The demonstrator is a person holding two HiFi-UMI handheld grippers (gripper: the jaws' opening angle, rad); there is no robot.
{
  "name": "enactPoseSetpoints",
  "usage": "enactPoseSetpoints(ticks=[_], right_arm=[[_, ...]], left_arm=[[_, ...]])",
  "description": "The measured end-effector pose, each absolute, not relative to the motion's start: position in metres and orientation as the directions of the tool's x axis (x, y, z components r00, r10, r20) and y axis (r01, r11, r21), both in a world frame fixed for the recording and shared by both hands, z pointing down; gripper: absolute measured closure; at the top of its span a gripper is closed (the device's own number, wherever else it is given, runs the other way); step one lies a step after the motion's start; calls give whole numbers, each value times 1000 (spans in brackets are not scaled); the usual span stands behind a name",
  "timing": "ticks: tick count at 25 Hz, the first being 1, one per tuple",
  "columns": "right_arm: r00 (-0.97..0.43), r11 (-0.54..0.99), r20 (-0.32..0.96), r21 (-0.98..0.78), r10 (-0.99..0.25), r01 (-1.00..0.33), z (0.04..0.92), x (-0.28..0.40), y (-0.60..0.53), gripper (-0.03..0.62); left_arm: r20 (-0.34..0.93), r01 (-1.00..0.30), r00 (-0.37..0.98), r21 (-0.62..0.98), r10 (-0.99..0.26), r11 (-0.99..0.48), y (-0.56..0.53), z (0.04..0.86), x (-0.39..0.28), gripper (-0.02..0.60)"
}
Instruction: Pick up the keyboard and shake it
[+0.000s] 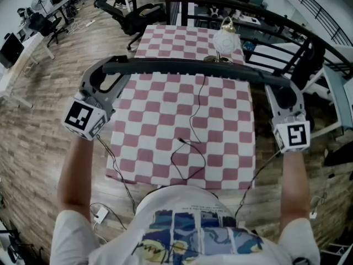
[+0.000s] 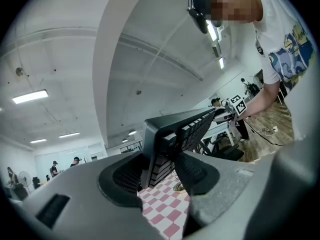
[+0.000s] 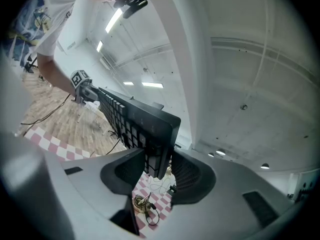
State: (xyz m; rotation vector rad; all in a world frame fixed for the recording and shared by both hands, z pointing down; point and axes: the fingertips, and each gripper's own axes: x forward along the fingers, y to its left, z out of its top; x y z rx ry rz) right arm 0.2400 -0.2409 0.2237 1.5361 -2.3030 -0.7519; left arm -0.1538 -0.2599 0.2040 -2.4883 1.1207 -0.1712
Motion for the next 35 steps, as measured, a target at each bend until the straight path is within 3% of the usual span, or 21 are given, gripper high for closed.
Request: enactPoseSetpoints(ticks=[35], right_arm=[[-383, 294, -54, 545, -922, -785, 225, 244, -236, 431]], left_arm=[[-36, -678, 679, -414, -733, -607, -263, 210, -150, 383]])
